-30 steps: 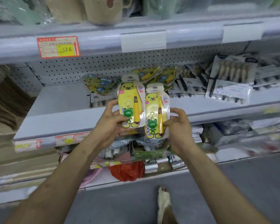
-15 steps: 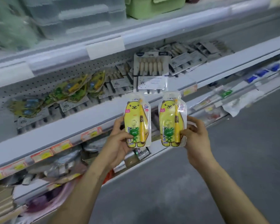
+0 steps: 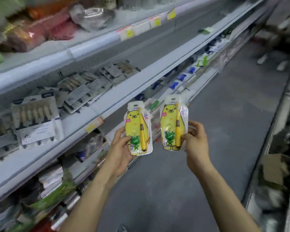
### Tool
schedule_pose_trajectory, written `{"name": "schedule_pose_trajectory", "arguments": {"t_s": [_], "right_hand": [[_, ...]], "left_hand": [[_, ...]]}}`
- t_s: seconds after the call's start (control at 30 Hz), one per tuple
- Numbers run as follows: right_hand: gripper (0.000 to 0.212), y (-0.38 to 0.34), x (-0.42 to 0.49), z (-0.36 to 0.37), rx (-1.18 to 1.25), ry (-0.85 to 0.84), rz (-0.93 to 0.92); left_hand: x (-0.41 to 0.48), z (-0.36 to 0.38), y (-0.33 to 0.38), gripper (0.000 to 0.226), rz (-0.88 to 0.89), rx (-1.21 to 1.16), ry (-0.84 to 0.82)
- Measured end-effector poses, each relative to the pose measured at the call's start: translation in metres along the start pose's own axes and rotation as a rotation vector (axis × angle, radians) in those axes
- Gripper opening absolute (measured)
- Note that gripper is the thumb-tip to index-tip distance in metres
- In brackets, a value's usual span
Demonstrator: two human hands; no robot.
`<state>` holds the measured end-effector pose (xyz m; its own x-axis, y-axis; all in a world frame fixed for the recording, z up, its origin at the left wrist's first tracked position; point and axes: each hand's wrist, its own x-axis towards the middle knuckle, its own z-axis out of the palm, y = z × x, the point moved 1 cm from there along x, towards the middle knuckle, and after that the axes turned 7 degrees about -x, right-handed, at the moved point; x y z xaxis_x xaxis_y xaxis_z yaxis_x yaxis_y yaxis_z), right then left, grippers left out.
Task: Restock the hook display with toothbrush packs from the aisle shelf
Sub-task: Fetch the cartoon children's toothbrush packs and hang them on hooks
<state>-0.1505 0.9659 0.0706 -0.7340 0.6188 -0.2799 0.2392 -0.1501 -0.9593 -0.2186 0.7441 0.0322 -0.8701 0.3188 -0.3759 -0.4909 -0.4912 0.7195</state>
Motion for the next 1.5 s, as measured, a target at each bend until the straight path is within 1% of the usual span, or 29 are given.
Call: {"name": "schedule_pose_trajectory", "arguments": {"t_s": [0.17,0.3,0.47,0.57,0.77,0.87,0.97,1.13,1.27,1.5], "right_hand": [[0.052,-0.024,0.089,-0.058,0.078,0.128,0.028],[0.052,-0.037,0.174,-0.104,0.142,0.225,0.053],[0.054,-0.073,0.287,-0.165,0.159,0.378,0.06],[0.054,-0.101,0.351,-0.208,0.179,0.46,0.007],[0.053,-0.133,0.473,-0.303,0.262,0.651,-0.011],[0.053,-0.149,0.545,-0.35,0.31,0.696,-0.061],[0.052,-0.174,0.616,-0.402,0.335,0.725,-0.083],[0.053,-0.226,0.724,-0.476,0.323,0.744,-0.098],[0.053,-0.273,0.811,-0.526,0.297,0.749,-0.139],[0.053,-0.33,0.979,-0.591,0.333,0.885,-0.225]], "left_hand": [[0.082,0.095,-0.021,0.041,-0.046,0.128,-0.076],[0.175,0.178,-0.043,0.04,-0.055,0.201,-0.147],[0.292,0.304,-0.076,0.033,-0.091,0.266,-0.267],[0.355,0.388,-0.094,0.035,-0.096,0.335,-0.342],[0.468,0.542,-0.143,0.036,-0.101,0.486,-0.477],[0.523,0.619,-0.175,0.032,-0.091,0.501,-0.533],[0.57,0.695,-0.205,0.03,-0.09,0.48,-0.529],[0.645,0.814,-0.231,0.033,-0.084,0.484,-0.568],[0.721,0.918,-0.246,0.036,-0.057,0.479,-0.616],[0.867,1.081,-0.283,0.037,-0.059,0.472,-0.764]]}}
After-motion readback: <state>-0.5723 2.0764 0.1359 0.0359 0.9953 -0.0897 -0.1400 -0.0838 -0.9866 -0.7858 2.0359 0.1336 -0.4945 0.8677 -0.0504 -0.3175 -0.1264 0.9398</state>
